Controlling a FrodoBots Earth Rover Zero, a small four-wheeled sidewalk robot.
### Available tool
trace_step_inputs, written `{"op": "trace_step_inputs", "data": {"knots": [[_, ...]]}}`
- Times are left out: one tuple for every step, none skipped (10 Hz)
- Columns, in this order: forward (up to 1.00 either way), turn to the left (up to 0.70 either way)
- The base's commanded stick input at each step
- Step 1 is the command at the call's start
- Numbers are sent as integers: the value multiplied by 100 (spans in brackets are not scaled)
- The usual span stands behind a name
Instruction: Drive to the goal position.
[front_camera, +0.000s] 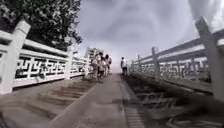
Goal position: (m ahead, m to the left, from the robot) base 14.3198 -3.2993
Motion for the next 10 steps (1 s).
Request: {"op": "trace_step_inputs", "data": {"knots": [[45, 0], [45, 0], [45, 0], [45, 0], [45, 0], [45, 0], [45, 0], [45, 0], [45, 0], [45, 0]]}}
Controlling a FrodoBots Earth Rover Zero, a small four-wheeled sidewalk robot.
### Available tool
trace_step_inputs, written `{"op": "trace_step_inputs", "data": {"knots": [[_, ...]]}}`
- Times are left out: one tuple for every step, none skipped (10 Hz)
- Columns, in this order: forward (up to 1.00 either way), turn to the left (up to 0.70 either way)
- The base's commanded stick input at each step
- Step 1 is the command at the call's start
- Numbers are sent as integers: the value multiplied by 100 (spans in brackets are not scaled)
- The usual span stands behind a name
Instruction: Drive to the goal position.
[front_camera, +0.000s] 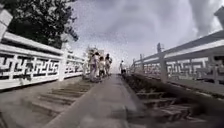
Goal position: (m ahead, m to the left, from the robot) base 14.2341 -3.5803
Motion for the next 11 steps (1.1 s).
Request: {"op": "trace_step_inputs", "data": {"knots": [[70, 0], [70, 0], [70, 0], [70, 0], [70, 0], [70, 0], [70, 0], [70, 0], [70, 0], [70, 0], [70, 0]]}}
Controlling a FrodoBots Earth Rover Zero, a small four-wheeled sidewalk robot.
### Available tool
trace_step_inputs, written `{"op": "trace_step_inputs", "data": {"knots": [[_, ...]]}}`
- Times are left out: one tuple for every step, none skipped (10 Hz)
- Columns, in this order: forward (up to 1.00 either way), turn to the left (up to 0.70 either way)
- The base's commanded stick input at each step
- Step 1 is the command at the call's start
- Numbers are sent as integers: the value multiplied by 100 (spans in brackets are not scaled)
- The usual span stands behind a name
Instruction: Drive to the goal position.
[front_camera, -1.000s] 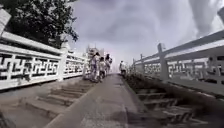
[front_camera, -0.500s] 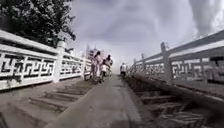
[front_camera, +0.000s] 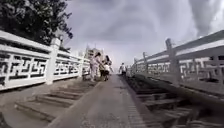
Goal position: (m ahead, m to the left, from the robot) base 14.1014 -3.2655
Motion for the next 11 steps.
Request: {"op": "trace_step_inputs", "data": {"knots": [[70, 0], [70, 0], [70, 0], [70, 0], [70, 0], [70, 0], [70, 0], [70, 0], [70, 0], [70, 0], [70, 0]]}}
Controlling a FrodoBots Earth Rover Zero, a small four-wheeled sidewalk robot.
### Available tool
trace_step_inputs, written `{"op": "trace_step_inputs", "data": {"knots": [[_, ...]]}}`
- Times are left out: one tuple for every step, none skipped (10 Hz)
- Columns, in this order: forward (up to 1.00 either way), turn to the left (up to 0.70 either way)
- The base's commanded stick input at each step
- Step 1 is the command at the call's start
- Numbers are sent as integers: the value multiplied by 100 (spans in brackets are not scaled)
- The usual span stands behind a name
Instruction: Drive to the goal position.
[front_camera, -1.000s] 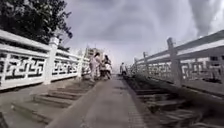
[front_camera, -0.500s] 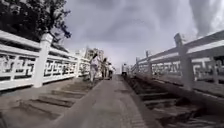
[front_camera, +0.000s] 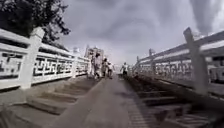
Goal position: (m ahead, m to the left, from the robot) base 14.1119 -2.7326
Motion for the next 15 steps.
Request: {"op": "trace_step_inputs", "data": {"knots": [[70, 0], [70, 0], [70, 0], [70, 0], [70, 0], [70, 0], [70, 0], [70, 0], [70, 0], [70, 0], [70, 0], [70, 0], [70, 0], [70, 0], [70, 0]]}}
